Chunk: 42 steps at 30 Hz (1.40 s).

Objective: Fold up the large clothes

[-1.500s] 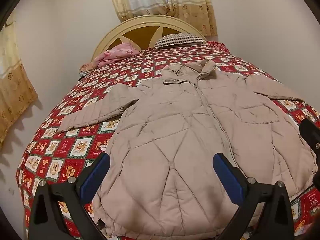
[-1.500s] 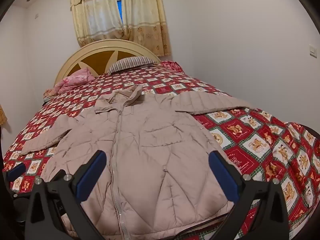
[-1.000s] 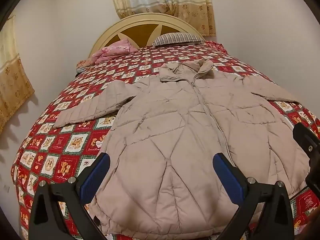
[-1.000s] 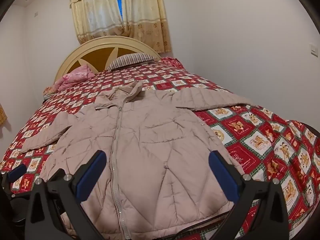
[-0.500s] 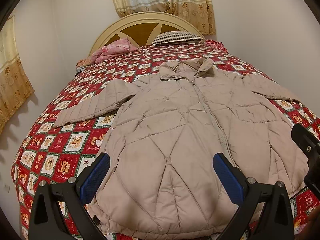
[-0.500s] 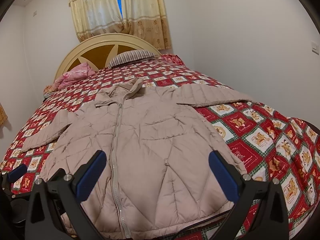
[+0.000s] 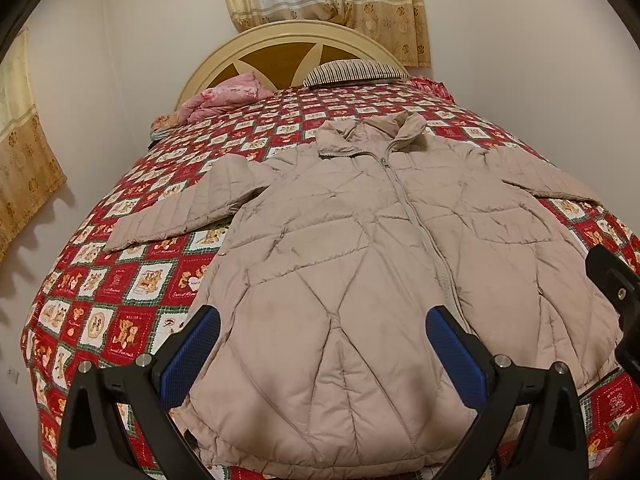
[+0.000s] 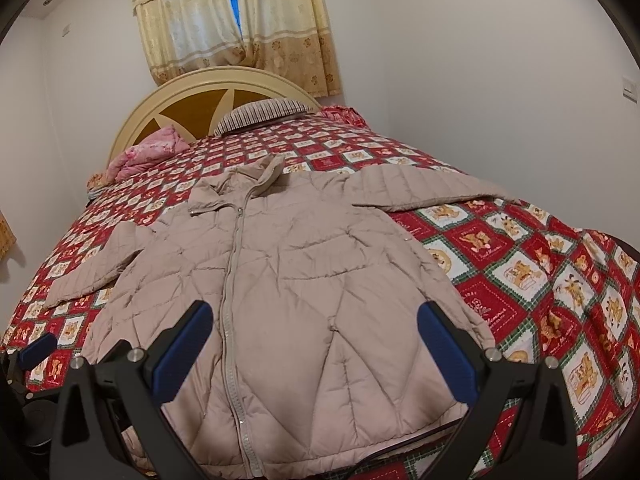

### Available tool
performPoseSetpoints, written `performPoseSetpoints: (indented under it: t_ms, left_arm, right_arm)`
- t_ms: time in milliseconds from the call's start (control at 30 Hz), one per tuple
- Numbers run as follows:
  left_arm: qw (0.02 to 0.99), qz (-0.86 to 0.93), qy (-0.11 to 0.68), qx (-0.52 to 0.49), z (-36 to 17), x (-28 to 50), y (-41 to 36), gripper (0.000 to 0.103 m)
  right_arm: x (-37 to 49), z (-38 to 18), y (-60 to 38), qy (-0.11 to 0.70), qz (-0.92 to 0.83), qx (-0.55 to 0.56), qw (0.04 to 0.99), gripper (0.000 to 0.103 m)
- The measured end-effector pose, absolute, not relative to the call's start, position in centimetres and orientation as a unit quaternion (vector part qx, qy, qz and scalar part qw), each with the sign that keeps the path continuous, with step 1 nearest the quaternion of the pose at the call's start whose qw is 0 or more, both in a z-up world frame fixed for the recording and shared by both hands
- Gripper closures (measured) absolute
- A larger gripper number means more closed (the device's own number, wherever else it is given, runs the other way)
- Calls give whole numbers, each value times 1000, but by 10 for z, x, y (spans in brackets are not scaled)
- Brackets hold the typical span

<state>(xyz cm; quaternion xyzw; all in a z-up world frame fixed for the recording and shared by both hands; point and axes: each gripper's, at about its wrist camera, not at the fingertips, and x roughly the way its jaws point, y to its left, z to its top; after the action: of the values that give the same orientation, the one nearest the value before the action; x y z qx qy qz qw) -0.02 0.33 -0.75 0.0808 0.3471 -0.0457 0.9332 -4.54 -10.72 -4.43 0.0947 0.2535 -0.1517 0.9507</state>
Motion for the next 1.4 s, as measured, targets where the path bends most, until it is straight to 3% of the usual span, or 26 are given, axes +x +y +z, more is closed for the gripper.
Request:
performPoseSetpoints:
  t_ms: [1400]
  left_arm:
    - [929, -47, 359, 77, -13, 2, 4, 1]
  right_arm:
    - [-45, -53, -100, 274, -146, 105, 945, 0]
